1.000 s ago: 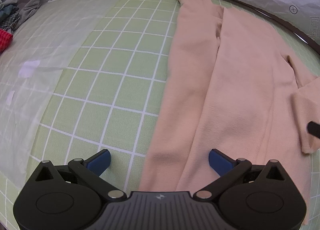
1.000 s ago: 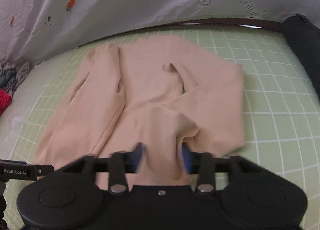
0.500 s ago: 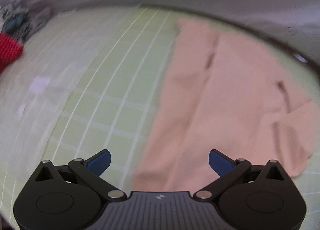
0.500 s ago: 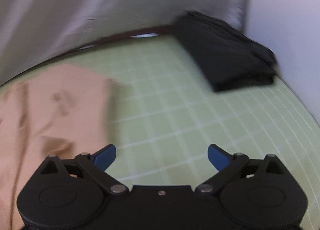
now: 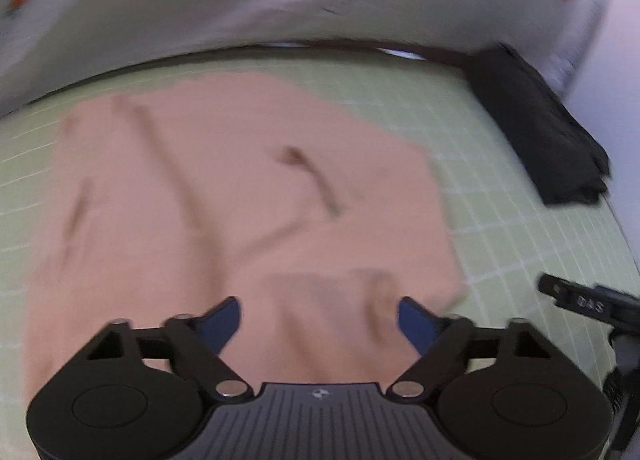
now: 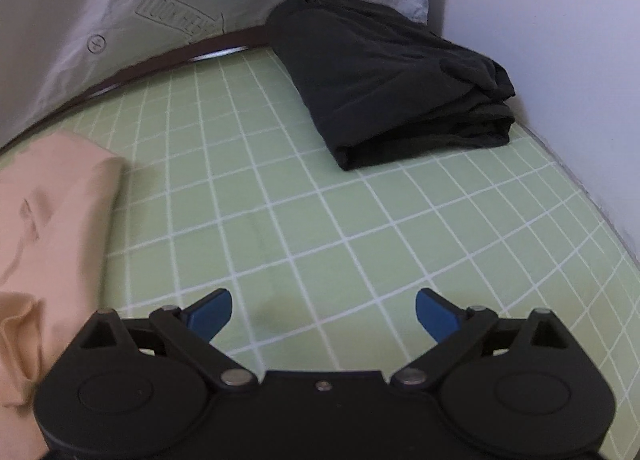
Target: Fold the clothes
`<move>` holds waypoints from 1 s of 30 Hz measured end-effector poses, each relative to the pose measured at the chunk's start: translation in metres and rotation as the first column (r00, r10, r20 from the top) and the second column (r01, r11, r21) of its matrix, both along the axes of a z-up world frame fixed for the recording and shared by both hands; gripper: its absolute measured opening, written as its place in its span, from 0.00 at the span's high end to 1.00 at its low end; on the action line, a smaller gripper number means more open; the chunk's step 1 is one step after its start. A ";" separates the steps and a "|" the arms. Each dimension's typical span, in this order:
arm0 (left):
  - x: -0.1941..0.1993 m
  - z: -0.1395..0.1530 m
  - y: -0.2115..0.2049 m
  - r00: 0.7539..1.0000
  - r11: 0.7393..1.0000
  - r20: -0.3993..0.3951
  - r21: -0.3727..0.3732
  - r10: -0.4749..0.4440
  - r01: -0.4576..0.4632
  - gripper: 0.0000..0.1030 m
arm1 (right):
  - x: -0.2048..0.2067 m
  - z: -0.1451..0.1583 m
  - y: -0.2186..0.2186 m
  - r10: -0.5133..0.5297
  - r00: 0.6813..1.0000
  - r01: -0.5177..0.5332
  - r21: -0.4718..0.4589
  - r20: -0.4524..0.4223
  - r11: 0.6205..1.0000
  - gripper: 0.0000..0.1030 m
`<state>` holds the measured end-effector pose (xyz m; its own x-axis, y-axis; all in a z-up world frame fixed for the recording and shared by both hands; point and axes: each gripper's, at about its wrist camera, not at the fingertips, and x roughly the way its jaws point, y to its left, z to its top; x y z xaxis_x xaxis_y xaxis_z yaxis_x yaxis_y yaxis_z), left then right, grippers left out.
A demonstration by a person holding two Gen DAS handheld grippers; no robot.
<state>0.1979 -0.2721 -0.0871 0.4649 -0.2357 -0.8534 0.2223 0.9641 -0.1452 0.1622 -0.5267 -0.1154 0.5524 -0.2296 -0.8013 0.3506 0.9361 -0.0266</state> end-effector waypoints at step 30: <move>0.003 0.101 0.240 0.866 0.928 0.337 -0.074 0.369 -0.366 0.93 | -0.016 0.016 0.136 0.156 0.988 -0.157 -0.024 -0.017 0.987 0.04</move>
<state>0.2011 -0.0316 0.0144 0.7790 0.0037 -0.6270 -0.1111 0.9850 -0.1323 0.1467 -0.3910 -0.0997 0.5709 -0.1617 -0.8049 0.1990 0.9784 -0.0554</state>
